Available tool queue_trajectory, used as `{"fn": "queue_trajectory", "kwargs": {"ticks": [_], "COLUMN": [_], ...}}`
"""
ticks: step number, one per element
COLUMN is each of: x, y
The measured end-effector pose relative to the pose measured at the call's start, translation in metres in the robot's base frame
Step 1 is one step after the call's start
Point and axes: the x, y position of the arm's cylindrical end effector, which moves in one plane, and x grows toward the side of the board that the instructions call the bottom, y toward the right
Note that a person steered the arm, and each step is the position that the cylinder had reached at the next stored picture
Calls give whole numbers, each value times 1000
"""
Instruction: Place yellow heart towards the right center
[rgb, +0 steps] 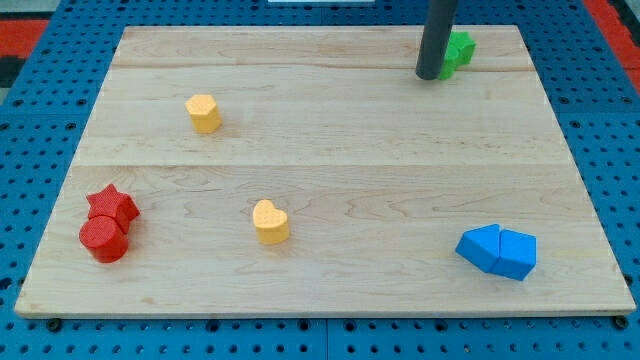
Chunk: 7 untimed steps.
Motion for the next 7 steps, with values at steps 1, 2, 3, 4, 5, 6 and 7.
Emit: {"fn": "queue_trajectory", "kwargs": {"ticks": [1, 2, 3, 4, 5, 6, 7], "x": [2, 31, 96, 168, 156, 167, 219], "y": [4, 11, -36, -115, -214, -271, -277]}}
